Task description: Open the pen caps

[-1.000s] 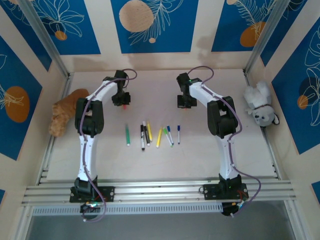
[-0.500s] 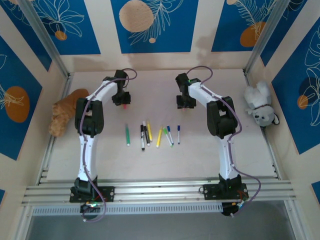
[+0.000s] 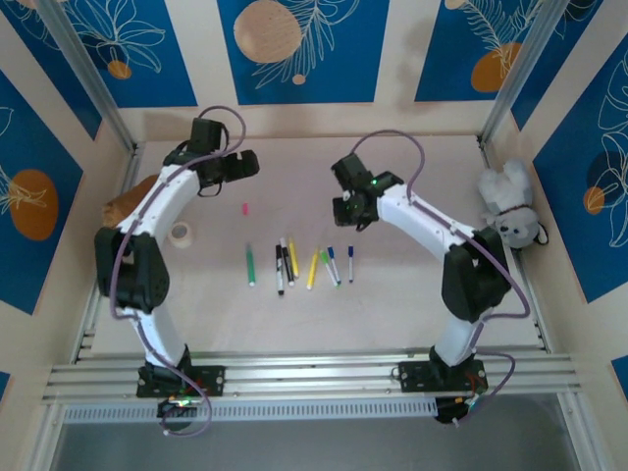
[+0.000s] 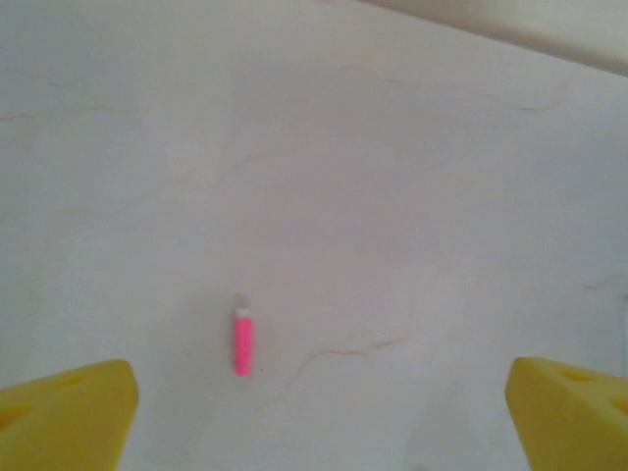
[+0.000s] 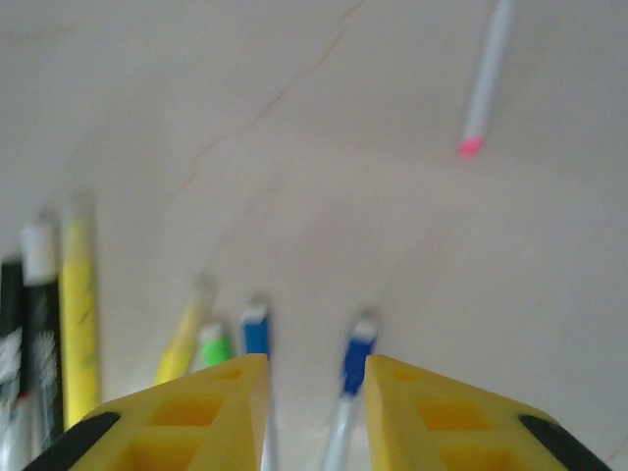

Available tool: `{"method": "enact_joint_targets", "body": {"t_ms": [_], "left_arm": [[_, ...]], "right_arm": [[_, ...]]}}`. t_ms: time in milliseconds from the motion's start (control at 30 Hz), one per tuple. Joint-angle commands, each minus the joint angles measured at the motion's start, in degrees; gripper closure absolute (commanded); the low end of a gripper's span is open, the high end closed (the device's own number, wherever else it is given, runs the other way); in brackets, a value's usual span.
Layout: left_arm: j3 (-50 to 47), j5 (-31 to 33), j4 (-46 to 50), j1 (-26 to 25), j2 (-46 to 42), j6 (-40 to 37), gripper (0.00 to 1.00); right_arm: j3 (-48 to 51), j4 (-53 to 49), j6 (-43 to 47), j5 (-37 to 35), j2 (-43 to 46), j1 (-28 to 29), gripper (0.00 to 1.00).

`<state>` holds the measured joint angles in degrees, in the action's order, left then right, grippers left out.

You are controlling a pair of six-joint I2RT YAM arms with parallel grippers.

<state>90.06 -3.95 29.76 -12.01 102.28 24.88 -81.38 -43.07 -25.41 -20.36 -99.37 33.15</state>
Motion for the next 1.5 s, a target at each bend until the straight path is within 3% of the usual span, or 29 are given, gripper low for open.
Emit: {"method": "enact_joint_targets", "body": {"t_ms": [0,100,167,300,433,600,967,1467], "left_arm": [[-8.5,-12.1,-9.0,-1.2,-3.9,5.5,0.00],[-19.1,-18.7,-22.0,-3.0,-9.3,10.1,0.00],[-23.3,-19.2,-27.0,-5.0,-12.0,11.8,0.00],[-21.7,-18.9,-21.8,-8.9,-12.6,11.6,0.00],[-21.9,-14.4,-19.8,-13.2,-13.3,7.3,0.00],[-22.8,-15.8,-21.7,-13.7,-12.9,8.4,0.00],[-25.3,-15.3,-23.8,-13.8,-12.9,9.1,0.03],[-24.7,-14.4,-23.3,-13.8,-12.1,8.8,0.05]], "right_arm": [[6.6,1.0,-5.7,0.9,2.9,2.0,0.68],[11.0,1.7,-7.8,0.2,5.8,4.2,0.69],[13.3,2.0,-8.6,0.3,6.8,4.9,0.69],[17.1,3.4,-9.5,1.3,7.2,4.9,0.69],[19.6,6.1,-10.0,4.0,6.2,3.8,0.69],[20.9,7.6,-10.6,4.7,3.8,3.4,0.74],[16.7,3.3,-10.7,-0.1,-2.4,4.4,0.70],[17.3,2.9,-12.0,-0.4,-4.2,5.4,0.71]]}}
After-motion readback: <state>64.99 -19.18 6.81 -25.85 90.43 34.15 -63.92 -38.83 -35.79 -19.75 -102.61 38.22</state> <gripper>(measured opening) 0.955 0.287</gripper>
